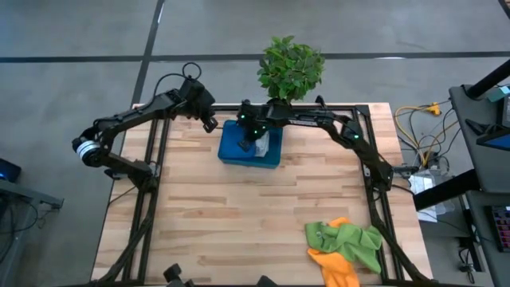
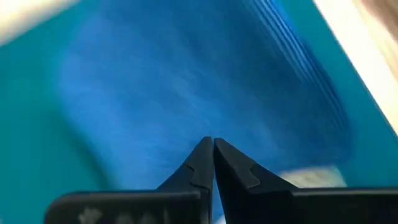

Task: Fold microfiber towels
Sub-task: Put the blue microfiber towel in the blue bin

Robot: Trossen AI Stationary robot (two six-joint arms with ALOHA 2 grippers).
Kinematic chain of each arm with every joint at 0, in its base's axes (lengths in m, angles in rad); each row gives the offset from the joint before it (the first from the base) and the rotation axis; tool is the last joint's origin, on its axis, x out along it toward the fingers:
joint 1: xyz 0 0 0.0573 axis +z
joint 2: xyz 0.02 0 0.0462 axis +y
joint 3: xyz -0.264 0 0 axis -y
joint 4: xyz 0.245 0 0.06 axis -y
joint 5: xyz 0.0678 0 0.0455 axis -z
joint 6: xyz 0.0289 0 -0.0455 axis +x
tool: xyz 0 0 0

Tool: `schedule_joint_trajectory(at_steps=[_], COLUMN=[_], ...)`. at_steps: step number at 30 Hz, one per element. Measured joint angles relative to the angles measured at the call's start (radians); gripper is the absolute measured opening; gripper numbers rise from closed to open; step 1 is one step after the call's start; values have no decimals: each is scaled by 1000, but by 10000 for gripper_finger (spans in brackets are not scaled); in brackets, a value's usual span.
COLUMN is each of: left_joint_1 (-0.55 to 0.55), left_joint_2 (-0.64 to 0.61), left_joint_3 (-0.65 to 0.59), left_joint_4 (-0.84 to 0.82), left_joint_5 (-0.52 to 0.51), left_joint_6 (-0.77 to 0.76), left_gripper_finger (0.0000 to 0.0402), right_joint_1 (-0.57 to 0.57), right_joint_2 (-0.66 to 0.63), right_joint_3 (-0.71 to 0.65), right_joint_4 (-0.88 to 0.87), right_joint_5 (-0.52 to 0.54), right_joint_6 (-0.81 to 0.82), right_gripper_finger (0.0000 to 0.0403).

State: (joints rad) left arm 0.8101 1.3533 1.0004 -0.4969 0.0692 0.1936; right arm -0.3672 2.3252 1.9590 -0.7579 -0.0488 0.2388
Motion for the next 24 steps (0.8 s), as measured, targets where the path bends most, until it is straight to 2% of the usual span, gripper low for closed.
schedule_joint_trajectory(at_steps=[2,8,16,24], left_joint_1=[0,3,3,3], left_joint_2=[0,0,1,1], left_joint_3=[-1,-19,-71,-87], left_joint_4=[0,15,27,47], left_joint_5=[0,-2,-1,-1], left_joint_6=[0,19,22,22], left_gripper_finger=[8,8,8,8], right_joint_1=[0,0,12,34], right_joint_2=[50,133,104,158], right_joint_3=[75,211,280,257], right_joint_4=[-108,-280,-233,-241], right_joint_5=[42,16,58,20], right_joint_6=[-13,-45,-8,-2], right_gripper_finger=[9,9,9,9])
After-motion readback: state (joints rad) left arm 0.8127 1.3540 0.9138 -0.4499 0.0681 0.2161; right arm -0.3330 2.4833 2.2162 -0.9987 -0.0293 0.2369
